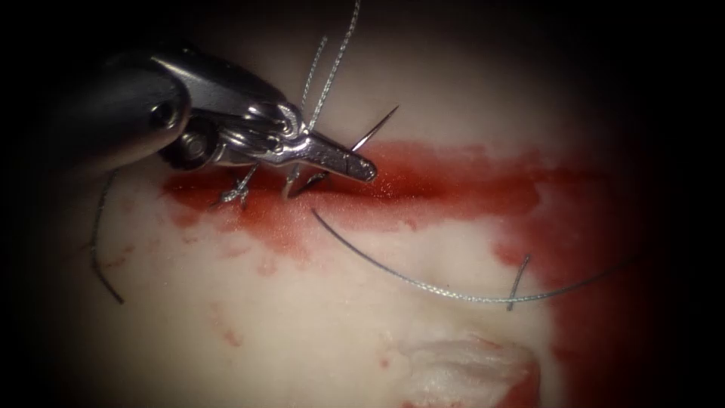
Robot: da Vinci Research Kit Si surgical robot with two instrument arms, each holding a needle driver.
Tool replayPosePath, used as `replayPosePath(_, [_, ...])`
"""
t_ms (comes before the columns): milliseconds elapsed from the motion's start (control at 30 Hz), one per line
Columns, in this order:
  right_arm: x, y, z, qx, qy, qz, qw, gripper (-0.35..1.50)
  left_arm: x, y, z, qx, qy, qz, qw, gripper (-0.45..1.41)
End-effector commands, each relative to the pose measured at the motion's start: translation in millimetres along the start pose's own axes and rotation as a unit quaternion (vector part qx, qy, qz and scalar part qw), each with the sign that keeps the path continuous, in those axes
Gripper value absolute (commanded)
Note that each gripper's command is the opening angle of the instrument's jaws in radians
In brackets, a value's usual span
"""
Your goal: Wound Closure
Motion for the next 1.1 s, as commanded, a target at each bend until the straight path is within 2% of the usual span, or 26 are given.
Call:
replayPosePath(33, [0.7, 0.3, 1.3, -0.006, 0.004, -0.013, 1.0, 1.31, -1.8, -0.8, -0.2, 0.012, -0.012, -0.003, 1.0, -0.45])
replayPosePath(233, [0.3, -1.1, 3.0, -0.022, 0.005, -0.017, 1.0, 1.33, -3.5, -1.9, -2.0, 0.078, -0.086, -0.061, 0.991, -0.45])
replayPosePath(333, [0.2, -1.8, 3.8, -0.027, 0.002, -0.02, 0.999, 1.33, -3.9, -2.0, -2.7, 0.081, -0.105, -0.099, 0.986, -0.45])
replayPosePath(433, [0.1, -2.4, 4.4, -0.032, 0.001, -0.021, 0.999, 1.35, -4.1, -2.1, -3.7, 0.078, -0.12, -0.166, 0.976, -0.45])
replayPosePath(500, [0.1, -2.6, 4.6, -0.033, 0.002, -0.022, 0.999, 1.35, -4.3, -2.3, -4.4, 0.095, -0.126, -0.231, 0.96, -0.45])
replayPosePath(567, [0.1, -2.8, 4.8, -0.034, 0.001, -0.023, 0.999, 1.35, -4.5, -2.4, -5.2, 0.11, -0.128, -0.267, 0.949, -0.45])
replayPosePath(667, [0.1, -3.0, 5.0, -0.031, 0.0, -0.023, 0.999, 1.36, -4.5, -2.7, -6.3, 0.126, -0.118, -0.342, 0.924, -0.45])
replayPosePath(733, [0.1, -3.1, 5.0, -0.03, 0.0, -0.023, 0.999, 1.36, -4.5, -2.9, -7.0, 0.133, -0.115, -0.368, 0.913, -0.45])
replayPosePath(900, [0.1, -3.2, 5.2, -0.024, -0.009, -0.028, 0.999, 1.36, -4.0, -3.0, -7.9, 0.183, -0.084, -0.455, 0.868, -0.45])
replayPosePath(1100, [0.1, -3.3, 5.3, -0.024, -0.009, -0.028, 0.999, 1.36, -3.4, -2.6, -7.4, 0.184, -0.073, -0.475, 0.857, -0.45])
